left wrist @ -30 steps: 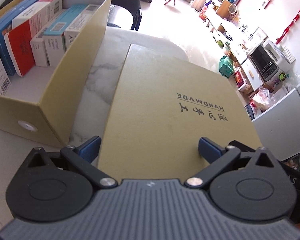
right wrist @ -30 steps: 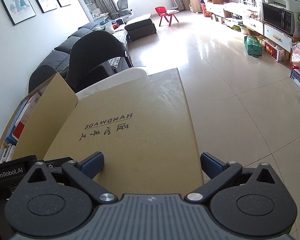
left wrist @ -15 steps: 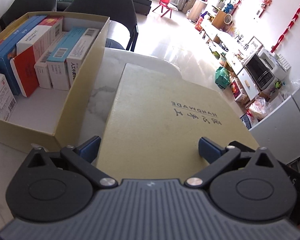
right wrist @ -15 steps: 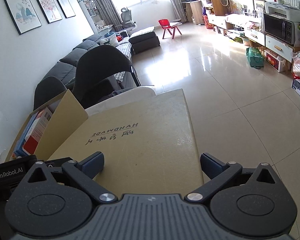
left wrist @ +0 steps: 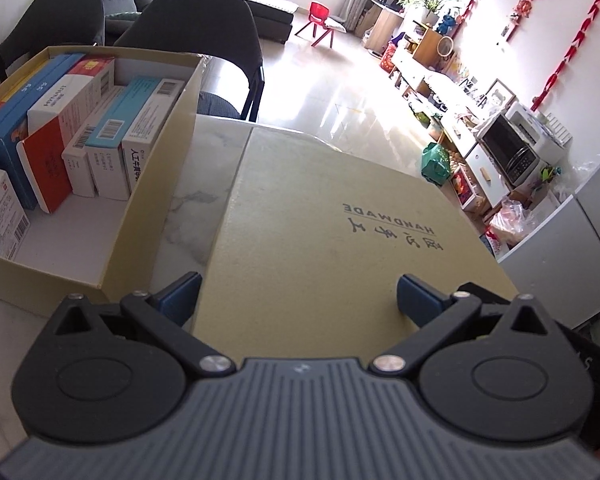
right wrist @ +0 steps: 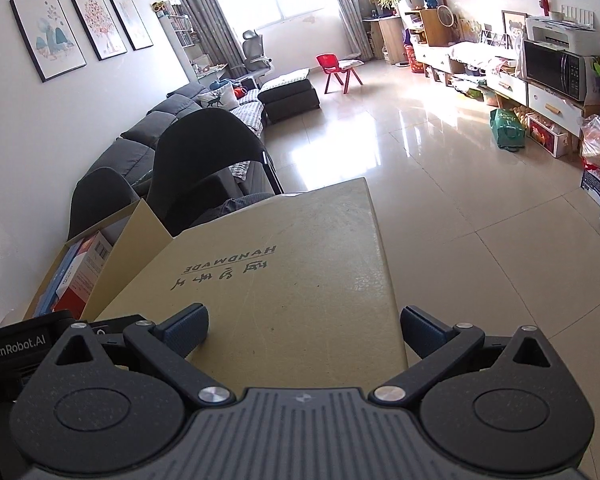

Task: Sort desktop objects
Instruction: 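Slide the beige lid over the open shoe box with the left tool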

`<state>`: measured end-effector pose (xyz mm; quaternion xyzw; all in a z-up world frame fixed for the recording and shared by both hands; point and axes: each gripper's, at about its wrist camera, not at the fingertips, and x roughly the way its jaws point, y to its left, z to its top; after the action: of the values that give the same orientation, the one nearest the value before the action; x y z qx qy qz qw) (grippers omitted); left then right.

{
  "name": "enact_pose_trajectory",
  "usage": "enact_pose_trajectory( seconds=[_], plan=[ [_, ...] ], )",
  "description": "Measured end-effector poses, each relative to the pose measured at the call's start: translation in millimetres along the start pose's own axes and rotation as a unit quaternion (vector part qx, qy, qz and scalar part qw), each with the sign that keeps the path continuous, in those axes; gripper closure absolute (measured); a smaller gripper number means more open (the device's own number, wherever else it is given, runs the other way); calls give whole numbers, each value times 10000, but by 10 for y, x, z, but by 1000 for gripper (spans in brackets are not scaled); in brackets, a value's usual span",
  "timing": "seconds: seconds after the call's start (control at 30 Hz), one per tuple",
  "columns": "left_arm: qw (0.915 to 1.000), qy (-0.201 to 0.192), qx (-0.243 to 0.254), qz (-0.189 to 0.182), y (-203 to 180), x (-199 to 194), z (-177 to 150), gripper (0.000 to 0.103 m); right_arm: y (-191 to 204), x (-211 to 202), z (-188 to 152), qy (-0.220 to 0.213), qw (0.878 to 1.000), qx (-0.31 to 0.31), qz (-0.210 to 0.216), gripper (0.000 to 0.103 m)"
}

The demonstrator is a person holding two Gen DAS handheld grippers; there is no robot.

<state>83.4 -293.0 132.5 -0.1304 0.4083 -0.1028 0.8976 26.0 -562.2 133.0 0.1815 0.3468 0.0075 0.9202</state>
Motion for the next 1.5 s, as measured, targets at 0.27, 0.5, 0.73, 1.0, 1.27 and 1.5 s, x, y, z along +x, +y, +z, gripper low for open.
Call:
enact_pose_trajectory(
  seconds=[0.27,0.5,0.73,1.0,1.27,1.5],
  plan=[
    [9998,-95,120,-109,-92,-31,51,0,-32,-112,42,-125,9999,23,-48,0],
    [9993,-229,241,-183,-177,-78,143,0,-42,-226,105,-326,9994,111,-96,0],
    [9983,-423,356,-202,-194,-160,259,0,5,-290,194,-532,9985,140,-35,0],
    [9975,-618,341,-101,-60,-299,375,0,170,-271,272,-635,9979,102,114,0],
    [9964,-761,338,-158,140,-375,609,0,469,-206,424,-779,9968,2,198,0],
    [9950,-778,499,-366,401,-361,917,0,786,-82,569,-976,9952,-3,66,0]
  ],
)
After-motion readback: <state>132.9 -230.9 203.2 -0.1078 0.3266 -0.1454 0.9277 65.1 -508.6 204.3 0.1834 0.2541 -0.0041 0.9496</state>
